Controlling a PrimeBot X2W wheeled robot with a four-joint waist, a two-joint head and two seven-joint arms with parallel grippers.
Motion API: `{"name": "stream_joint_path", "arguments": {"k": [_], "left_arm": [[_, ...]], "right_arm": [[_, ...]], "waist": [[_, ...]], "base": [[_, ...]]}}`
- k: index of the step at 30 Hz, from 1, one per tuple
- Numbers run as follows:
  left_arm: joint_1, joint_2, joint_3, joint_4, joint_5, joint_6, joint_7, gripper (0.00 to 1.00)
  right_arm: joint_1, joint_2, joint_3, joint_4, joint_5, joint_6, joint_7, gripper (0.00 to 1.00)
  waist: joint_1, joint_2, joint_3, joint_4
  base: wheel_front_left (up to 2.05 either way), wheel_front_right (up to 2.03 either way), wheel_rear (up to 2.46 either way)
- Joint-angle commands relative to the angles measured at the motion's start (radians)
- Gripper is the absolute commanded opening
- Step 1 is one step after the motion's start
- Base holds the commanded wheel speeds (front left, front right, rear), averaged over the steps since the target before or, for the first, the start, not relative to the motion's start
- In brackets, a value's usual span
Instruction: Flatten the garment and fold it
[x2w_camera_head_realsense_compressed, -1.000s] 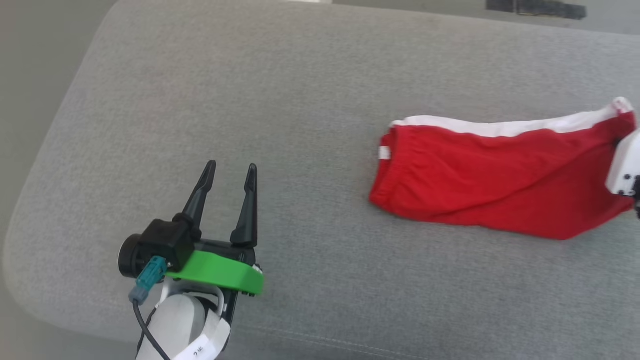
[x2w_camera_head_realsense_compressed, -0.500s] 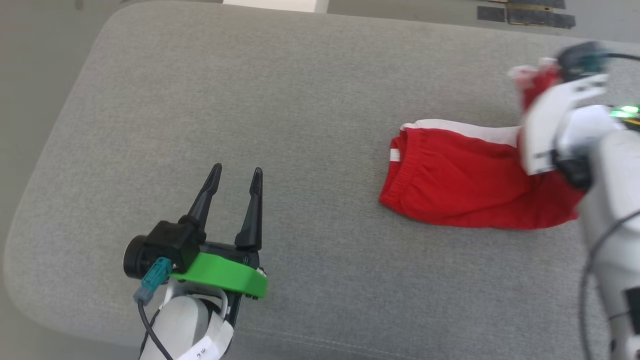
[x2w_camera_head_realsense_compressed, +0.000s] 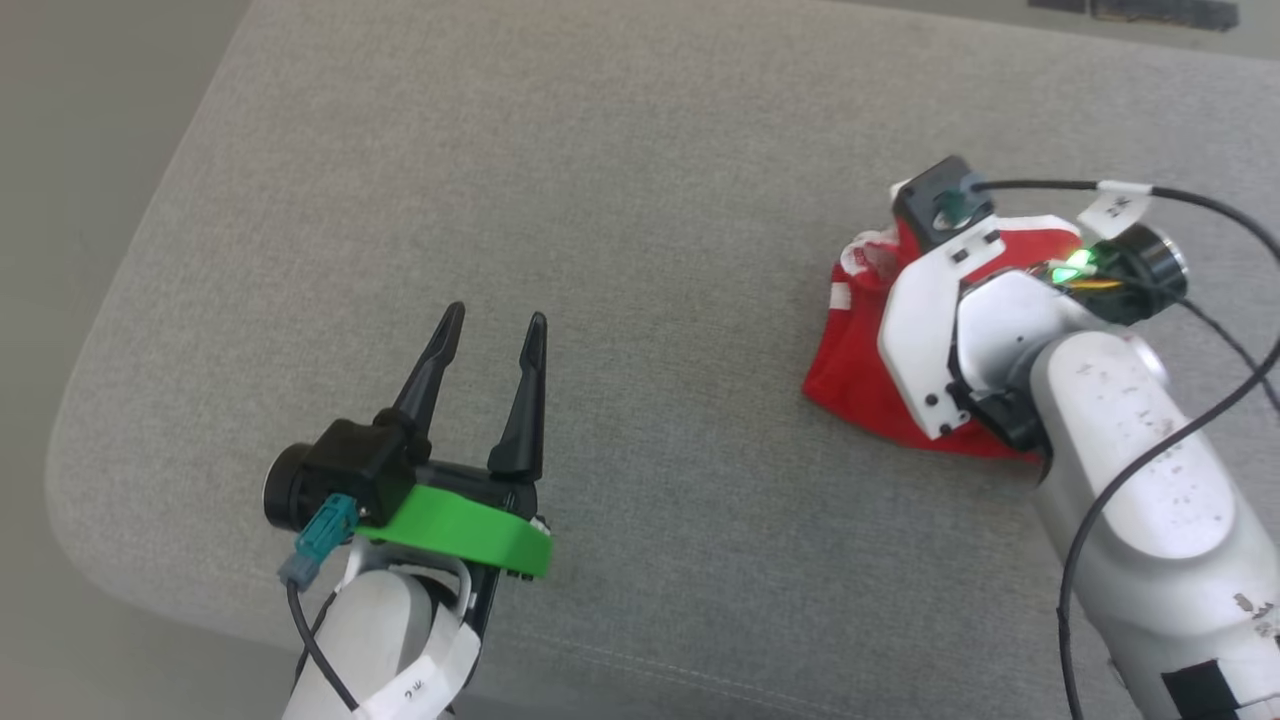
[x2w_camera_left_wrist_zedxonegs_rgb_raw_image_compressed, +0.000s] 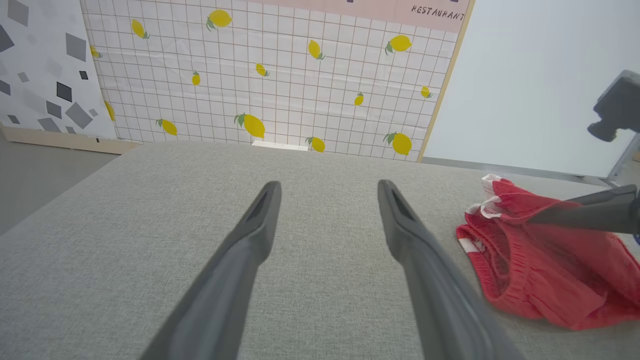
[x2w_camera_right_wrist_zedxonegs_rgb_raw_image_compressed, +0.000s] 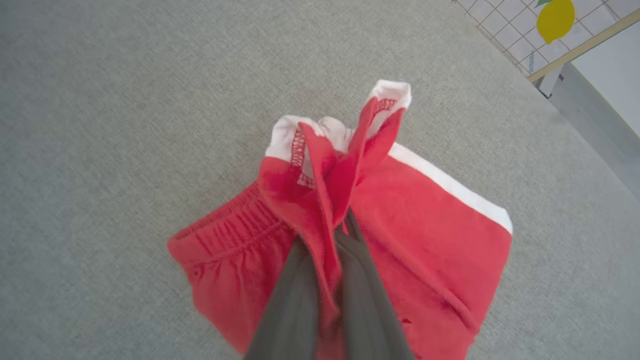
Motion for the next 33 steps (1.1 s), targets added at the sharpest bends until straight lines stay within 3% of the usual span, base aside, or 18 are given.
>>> {"name": "stream_joint_path", "arguments": {"k": [1, 5, 6, 7, 12, 18, 26, 33], "left_arm": [[-0.019, -0.003, -0.002, -0.004, -0.008, 0.005, -0.004, 1.0], [-0.024, -0.003, -0.005, -0.007, -0.011, 0.01, -0.004, 1.0], [-0.024, -0.003, -0.006, -0.007, -0.012, 0.011, -0.004, 1.0], [-0.023, -0.003, -0.005, -0.007, -0.013, 0.015, -0.004, 1.0], [-0.012, -0.003, 0.006, -0.002, -0.009, 0.018, -0.004, 1.0], [0.017, -0.003, 0.029, 0.009, -0.007, 0.021, -0.004, 1.0], [0.06, -0.003, 0.067, 0.026, 0.002, 0.023, -0.004, 1.0], [0.092, -0.003, 0.101, 0.028, 0.012, 0.026, -0.004, 1.0]], "right_arm": [[0.0, 0.008, 0.006, 0.016, 0.008, 0.003, 0.004, 0.0], [-0.02, 0.02, 0.028, 0.072, 0.017, 0.003, -0.004, 0.0], [-0.026, 0.024, 0.028, 0.085, 0.023, 0.003, -0.014, 0.1], [-0.033, 0.041, 0.033, 0.106, 0.058, 0.003, -0.042, 1.0], [-0.039, 0.06, 0.038, 0.085, 0.141, 0.003, -0.12, 1.0], [0.042, 0.064, -0.056, -0.064, 0.194, 0.003, -0.347, 1.0], [0.258, 0.093, -0.212, -0.202, 0.164, 0.003, -0.599, 1.0], [0.434, 0.119, -0.287, -0.27, 0.096, 0.003, -0.781, 1.0]], "waist": [[0.0, 0.0, 0.016, 0.014], [0.0, 0.0, 0.027, 0.019], [0.0, 0.0, 0.029, 0.02], [0.0, 0.0, 0.028, 0.019], [0.0, 0.0, 0.005, 0.0], [0.0, 0.0, -0.063, -0.053], [0.0, 0.0, -0.137, -0.133], [0.0, 0.0, -0.175, -0.195]], "base": [[0.0, 0.0, 0.0], [0.0, 0.0, 0.0], [0.0, 0.0, 0.0], [0.0, 0.0, 0.0], [0.0, 0.0, 0.0], [0.0, 0.0, 0.0], [0.0, 0.0, 0.0], [0.0, 0.0, 0.0]]}}
